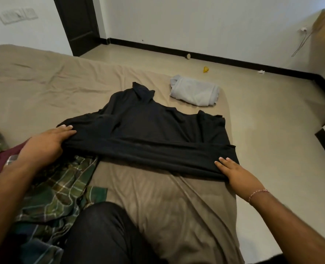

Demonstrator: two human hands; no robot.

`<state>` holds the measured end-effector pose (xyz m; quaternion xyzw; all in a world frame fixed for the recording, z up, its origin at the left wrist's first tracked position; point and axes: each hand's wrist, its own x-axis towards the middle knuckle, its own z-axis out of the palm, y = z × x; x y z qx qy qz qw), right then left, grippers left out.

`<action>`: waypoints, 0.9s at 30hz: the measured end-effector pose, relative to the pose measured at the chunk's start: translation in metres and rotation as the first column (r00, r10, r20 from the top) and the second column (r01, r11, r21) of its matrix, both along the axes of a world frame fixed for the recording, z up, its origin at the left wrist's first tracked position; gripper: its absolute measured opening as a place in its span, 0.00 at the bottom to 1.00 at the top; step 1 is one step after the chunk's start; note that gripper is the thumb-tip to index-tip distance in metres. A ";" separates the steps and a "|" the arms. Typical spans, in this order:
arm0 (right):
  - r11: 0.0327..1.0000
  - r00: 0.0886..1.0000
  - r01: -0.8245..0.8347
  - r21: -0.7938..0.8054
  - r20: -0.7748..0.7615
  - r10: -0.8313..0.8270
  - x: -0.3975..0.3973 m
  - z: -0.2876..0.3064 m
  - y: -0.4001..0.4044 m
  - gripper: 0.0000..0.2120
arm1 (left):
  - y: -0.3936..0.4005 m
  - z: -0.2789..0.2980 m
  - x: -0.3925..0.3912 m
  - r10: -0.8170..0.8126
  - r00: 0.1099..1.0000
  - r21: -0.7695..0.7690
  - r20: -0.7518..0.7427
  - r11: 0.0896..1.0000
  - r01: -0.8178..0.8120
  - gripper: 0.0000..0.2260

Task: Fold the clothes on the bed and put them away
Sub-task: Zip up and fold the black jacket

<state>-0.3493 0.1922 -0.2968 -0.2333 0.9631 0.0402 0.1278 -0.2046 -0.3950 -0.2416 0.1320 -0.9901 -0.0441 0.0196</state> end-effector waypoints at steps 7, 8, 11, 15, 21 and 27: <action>0.999 1.000 -0.018 0.036 0.025 0.017 0.048 0.010 0.013 0.37 | 0.018 0.002 0.061 -0.020 0.996 0.033 0.086 0.999 0.018 0.37; 0.999 1.000 -0.009 0.045 0.029 0.007 0.053 0.011 0.020 0.40 | 0.025 0.006 0.064 -0.022 0.994 0.043 0.103 0.999 0.018 0.37; 0.998 0.999 0.023 0.054 0.031 -0.024 0.076 0.008 0.037 0.44 | 0.035 0.009 0.081 -0.055 0.990 0.061 0.131 0.997 0.048 0.37; 0.998 0.999 0.046 0.042 0.021 -0.047 0.095 0.008 0.050 0.45 | 0.036 0.002 0.098 -0.083 0.984 0.053 0.160 0.996 0.075 0.35; 0.996 0.995 0.086 -0.014 0.060 -0.085 0.104 0.002 0.037 0.40 | 0.037 -0.002 0.101 -0.147 0.945 0.117 0.293 0.986 0.117 0.37; 0.996 0.991 0.074 -0.047 0.111 -0.069 0.086 0.025 0.019 0.38 | 0.023 0.011 0.073 0.004 0.987 0.182 -0.160 0.983 0.025 0.23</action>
